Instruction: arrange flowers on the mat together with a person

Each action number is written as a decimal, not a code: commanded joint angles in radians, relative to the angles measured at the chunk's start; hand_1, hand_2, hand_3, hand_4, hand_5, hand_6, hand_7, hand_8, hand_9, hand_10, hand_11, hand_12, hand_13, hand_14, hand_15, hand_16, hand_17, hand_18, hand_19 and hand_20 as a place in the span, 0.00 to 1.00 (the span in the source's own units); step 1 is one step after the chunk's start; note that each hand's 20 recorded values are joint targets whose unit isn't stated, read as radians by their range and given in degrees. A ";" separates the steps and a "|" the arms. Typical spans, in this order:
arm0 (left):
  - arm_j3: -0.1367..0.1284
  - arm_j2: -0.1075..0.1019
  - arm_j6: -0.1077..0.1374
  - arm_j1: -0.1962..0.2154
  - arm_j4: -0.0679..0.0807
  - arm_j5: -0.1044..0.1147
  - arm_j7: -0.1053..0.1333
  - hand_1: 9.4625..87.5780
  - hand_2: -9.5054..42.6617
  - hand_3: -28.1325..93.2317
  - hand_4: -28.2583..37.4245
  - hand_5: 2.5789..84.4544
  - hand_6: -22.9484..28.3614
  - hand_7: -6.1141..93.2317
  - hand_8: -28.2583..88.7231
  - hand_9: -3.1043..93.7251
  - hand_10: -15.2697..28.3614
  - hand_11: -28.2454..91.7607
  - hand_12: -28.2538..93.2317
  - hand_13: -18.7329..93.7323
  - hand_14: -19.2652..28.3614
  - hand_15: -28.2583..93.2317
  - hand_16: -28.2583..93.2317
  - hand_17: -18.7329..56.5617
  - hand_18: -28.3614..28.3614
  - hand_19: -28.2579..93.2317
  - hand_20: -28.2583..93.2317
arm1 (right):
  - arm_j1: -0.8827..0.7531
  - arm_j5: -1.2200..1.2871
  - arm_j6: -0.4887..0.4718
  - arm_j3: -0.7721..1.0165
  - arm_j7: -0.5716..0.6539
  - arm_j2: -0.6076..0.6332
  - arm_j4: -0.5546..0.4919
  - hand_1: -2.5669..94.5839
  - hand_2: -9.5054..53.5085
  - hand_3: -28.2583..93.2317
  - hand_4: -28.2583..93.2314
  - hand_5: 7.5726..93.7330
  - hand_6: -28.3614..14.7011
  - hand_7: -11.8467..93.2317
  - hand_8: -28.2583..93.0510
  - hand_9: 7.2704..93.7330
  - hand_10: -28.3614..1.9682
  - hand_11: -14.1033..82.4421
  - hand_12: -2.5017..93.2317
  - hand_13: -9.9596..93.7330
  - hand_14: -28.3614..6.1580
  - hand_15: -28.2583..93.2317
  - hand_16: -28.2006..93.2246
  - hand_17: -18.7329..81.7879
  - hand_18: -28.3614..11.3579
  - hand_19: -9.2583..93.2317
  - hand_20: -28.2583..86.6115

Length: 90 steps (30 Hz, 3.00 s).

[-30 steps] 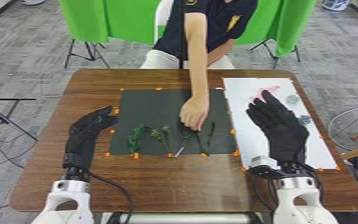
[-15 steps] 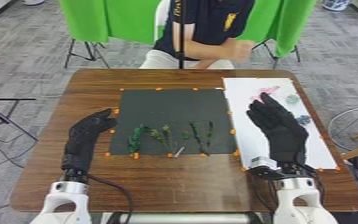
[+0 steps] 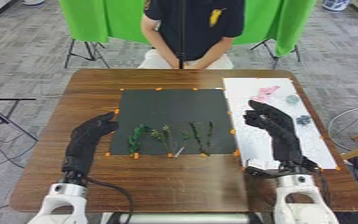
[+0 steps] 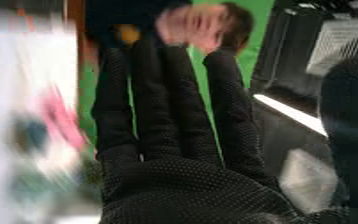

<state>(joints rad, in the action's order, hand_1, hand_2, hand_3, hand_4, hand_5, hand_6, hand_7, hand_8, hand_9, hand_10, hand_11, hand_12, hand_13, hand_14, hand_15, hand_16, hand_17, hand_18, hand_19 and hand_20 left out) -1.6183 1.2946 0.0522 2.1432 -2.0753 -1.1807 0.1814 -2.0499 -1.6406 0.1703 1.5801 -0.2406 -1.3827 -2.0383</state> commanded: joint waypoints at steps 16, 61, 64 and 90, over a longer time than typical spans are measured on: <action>-0.010 0.006 -0.005 0.027 -0.012 0.007 -0.038 0.26 0.17 0.72 0.16 0.55 0.52 0.22 0.19 0.54 0.65 0.43 0.38 0.49 0.76 0.42 0.27 0.28 0.71 0.30 0.38 | 0.339 -0.883 -0.423 -0.083 0.677 0.304 0.063 0.43 0.00 0.81 0.05 0.57 0.64 0.26 0.16 0.72 0.41 0.35 0.22 0.84 0.55 0.54 0.43 0.59 0.22 0.82 0.62; -0.077 -0.032 0.138 0.017 0.028 0.089 0.059 0.25 0.17 0.72 0.16 0.55 0.52 0.23 0.19 0.52 0.66 0.41 0.37 0.49 0.75 0.40 0.26 0.30 0.70 0.30 0.37 | 0.472 -0.955 -0.198 -0.263 0.697 0.364 0.106 1.00 0.00 0.00 0.53 0.90 0.69 0.29 0.32 1.00 0.68 0.33 0.31 1.00 0.85 0.73 0.37 0.84 0.36 1.00 0.64; -0.093 -0.037 0.148 0.038 0.032 0.103 0.062 0.24 0.18 0.72 0.16 0.55 0.52 0.23 0.19 0.51 0.65 0.41 0.36 0.48 0.75 0.39 0.26 0.31 0.69 0.29 0.37 | 0.565 -0.886 -0.227 -0.301 0.672 0.366 0.061 1.00 0.00 0.00 0.53 0.90 0.69 0.29 0.32 1.00 0.68 0.33 0.31 1.00 0.86 0.75 0.38 0.84 0.35 1.00 0.67; -0.054 -0.018 0.175 0.056 0.063 0.125 0.074 0.18 0.32 0.76 0.06 0.56 0.52 0.23 0.19 0.53 0.66 0.41 0.36 0.49 0.75 0.39 0.27 0.31 0.69 0.29 0.37 | 0.952 -0.938 -0.410 -0.831 0.386 -0.140 0.515 0.99 0.00 0.00 0.54 0.90 0.70 0.29 0.32 1.00 0.69 0.31 0.32 1.00 0.88 0.78 0.39 0.84 0.32 1.00 0.74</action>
<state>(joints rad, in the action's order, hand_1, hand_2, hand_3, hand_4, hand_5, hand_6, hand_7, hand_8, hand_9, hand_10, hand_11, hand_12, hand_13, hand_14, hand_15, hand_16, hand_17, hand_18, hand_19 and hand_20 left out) -1.6929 1.2731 0.2332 2.2032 -2.0208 -1.0583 0.2570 -1.0640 -2.5179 -0.2058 0.8017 0.1722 -1.4567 -1.5442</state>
